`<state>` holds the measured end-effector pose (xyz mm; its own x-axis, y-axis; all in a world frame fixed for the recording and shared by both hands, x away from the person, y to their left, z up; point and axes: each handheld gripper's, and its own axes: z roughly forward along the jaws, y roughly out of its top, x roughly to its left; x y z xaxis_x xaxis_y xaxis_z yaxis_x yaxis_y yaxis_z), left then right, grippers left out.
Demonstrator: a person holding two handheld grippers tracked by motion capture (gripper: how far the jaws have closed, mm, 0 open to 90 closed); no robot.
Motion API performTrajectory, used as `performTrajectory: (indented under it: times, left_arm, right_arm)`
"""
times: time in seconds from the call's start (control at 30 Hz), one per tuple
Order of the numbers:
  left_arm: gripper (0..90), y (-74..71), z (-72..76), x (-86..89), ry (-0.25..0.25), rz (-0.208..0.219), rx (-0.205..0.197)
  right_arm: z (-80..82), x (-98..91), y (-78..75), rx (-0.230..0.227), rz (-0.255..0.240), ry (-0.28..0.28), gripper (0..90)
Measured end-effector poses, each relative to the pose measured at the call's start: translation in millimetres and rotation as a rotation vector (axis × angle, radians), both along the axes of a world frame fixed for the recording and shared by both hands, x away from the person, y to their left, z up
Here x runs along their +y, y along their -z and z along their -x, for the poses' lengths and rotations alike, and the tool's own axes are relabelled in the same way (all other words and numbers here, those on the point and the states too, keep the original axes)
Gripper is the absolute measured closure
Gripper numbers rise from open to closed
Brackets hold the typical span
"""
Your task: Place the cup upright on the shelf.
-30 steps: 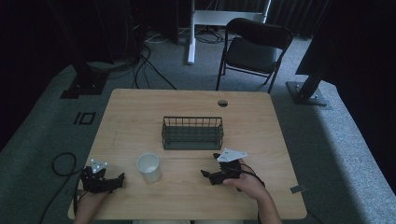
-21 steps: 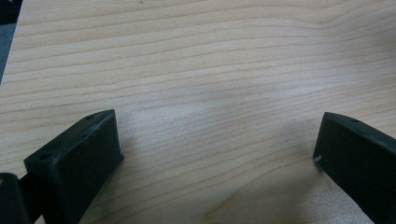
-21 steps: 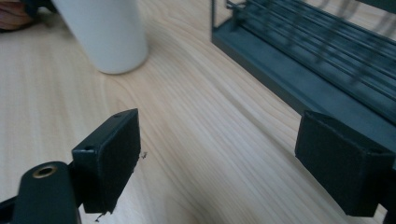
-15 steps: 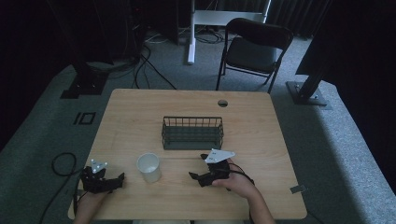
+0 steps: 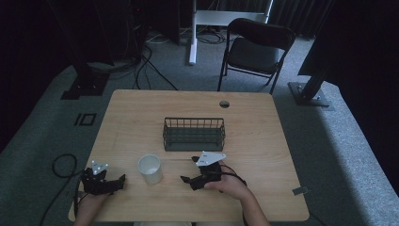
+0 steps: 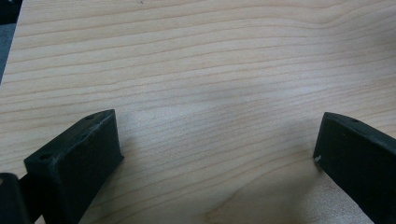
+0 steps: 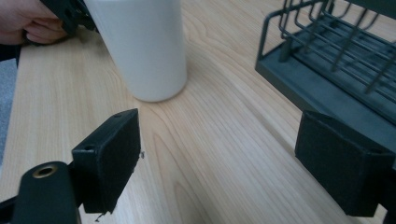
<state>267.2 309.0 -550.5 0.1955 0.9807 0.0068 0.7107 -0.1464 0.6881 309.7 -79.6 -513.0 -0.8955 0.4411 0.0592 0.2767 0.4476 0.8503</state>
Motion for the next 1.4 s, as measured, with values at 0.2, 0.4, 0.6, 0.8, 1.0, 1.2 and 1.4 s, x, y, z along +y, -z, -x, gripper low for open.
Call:
performTrajectory:
  times: [0.2,0.4,0.6,0.8,1.0,1.2,1.4]
  left_arm:
    - [0.7,-0.1,0.0,0.1,0.001,-0.001,0.001]
    - [0.7,-0.1,0.0,0.1,0.001,-0.001,0.001]
    - [0.7,0.0,0.0,-0.1,0.0,0.001,0.0]
    - [0.7,0.0,0.0,0.1,0.001,-0.001,0.0]
    - [0.7,0.0,0.0,0.0,0.0,-0.001,0.0]
    - [0.8,0.0,0.0,0.1,0.001,0.0,0.0]
    - [0.7,0.0,0.0,-0.1,-0.001,0.001,0.0]
  right_arm:
    - [1.3,14.3,-0.6,-0.008,-0.006,-0.021,13.9]
    - [2.7,29.3,-2.7,-0.021,-0.011,-0.042,14.0]
    - [3.4,42.8,-3.3,-0.029,-0.013,-0.061,14.0]
    - [3.1,54.4,-4.9,-0.034,-0.018,-0.074,14.0]
    - [2.6,65.8,-6.4,-0.038,-0.019,-0.094,13.9]
    - [2.0,76.8,-5.6,-0.036,-0.025,-0.111,14.0]
    - [1.3,86.6,-4.6,-0.035,-0.026,-0.118,13.9]
